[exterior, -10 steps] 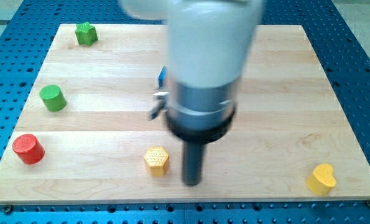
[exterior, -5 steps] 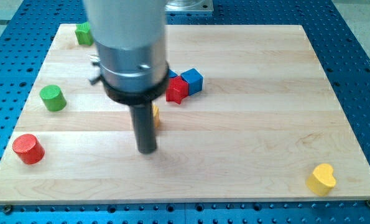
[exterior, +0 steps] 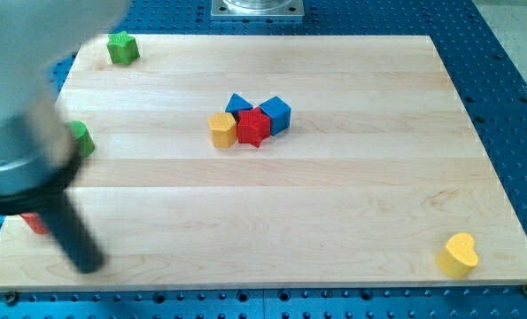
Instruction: Place the red circle and hexagon right to the green circle
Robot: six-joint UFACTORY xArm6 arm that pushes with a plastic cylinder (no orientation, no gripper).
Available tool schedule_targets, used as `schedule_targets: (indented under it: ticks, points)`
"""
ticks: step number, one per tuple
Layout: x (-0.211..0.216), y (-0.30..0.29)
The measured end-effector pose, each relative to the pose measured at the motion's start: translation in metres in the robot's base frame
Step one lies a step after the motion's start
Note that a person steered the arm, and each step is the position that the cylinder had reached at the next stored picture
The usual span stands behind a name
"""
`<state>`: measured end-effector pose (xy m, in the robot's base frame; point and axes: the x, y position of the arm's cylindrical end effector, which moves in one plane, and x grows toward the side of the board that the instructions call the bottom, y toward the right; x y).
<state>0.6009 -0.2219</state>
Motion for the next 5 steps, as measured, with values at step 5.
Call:
schedule_targets:
  ticks: [5]
  points:
    - [-0.114,0.040]
